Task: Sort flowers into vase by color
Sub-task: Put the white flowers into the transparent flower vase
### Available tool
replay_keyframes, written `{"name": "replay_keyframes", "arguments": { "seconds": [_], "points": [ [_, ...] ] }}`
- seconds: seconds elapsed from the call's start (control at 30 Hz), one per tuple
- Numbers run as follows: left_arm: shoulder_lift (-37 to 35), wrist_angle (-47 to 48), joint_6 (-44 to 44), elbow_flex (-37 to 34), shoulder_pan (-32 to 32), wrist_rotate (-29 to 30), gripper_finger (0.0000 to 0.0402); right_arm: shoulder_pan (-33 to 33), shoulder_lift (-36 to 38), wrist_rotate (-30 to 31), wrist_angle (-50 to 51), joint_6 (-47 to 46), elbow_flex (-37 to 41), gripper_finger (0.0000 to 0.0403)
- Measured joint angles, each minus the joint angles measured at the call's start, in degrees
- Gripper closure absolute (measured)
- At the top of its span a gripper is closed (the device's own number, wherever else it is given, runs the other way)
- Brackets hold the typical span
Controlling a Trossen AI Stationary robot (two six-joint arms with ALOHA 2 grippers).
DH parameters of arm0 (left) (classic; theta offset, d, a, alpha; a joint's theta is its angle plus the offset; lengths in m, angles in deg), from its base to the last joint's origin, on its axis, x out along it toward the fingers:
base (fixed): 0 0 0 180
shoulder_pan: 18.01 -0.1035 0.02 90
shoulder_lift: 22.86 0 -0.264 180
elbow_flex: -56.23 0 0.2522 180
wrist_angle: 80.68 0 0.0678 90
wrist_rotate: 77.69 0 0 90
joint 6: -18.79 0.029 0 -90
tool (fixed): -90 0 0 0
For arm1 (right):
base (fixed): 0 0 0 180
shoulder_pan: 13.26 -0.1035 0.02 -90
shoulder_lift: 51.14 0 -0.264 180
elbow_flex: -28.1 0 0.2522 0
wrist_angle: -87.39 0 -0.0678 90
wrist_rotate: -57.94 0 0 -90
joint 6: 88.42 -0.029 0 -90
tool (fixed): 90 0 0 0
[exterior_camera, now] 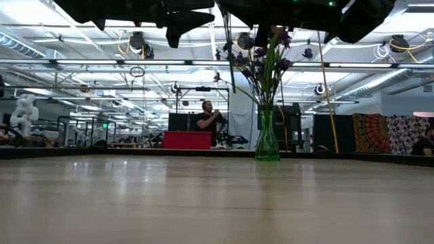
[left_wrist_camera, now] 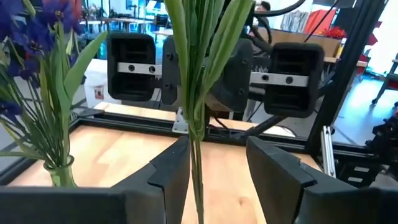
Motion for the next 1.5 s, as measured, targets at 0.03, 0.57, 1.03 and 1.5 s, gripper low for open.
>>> {"name": "replay_keyframes", "arguments": {
  "seconds": [0.03, 0.57, 1.03, 1.5],
  "points": [
    [0.32, -0.67, -0.02, 0.00, -0.02, 0.00, 0.0238, -0.08, 0.00, 0.00, 0.59, 0.00, -0.56, 0.0397],
    [2.55, -6.39, -0.04, 0.00, -0.02, 2.52, 0.0237, -0.13, 0.01, -1.77, 7.61, 2.89, -5.75, 0.0397],
    [2.55, -3.49, -0.03, 2.14, -0.02, 1.66, 0.0367, -0.13, 0.02, -2.98, 7.77, 2.77, -5.73, 0.0396],
    [1.83, -0.71, -0.09, 2.16, -0.02, -1.05, 0.0392, 0.13, 1.67, 0.26, 8.84, -4.76, -5.68, 0.0292]
  ]
}}
